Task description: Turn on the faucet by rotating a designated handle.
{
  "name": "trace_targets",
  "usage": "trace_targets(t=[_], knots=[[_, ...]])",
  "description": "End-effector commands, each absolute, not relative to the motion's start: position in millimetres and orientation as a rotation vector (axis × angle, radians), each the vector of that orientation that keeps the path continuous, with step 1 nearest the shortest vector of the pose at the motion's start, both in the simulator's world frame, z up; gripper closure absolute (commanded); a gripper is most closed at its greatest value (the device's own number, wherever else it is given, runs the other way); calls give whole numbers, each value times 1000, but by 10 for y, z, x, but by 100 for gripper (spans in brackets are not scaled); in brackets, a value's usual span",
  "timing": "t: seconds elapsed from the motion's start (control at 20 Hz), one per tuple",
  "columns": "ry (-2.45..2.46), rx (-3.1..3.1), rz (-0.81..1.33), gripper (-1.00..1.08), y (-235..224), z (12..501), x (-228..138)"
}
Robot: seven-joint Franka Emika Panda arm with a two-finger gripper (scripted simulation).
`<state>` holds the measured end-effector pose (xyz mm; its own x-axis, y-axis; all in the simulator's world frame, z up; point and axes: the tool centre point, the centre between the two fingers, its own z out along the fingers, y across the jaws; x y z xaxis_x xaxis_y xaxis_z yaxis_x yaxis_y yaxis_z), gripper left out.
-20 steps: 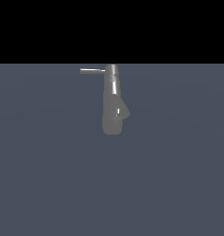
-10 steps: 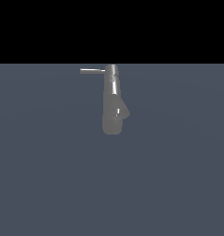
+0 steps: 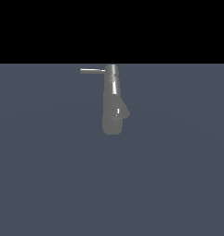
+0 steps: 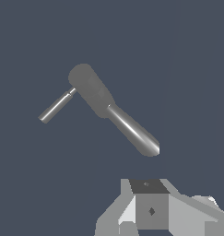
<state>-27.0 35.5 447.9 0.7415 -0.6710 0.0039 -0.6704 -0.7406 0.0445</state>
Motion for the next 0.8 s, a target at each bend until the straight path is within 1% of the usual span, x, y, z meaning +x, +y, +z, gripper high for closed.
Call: trace_targets(t=[0.0, 0.75], knots=[[-1196, 2856, -19, 108, 405, 4376, -98], [-1654, 2605, -24, 108, 724, 3563, 819]])
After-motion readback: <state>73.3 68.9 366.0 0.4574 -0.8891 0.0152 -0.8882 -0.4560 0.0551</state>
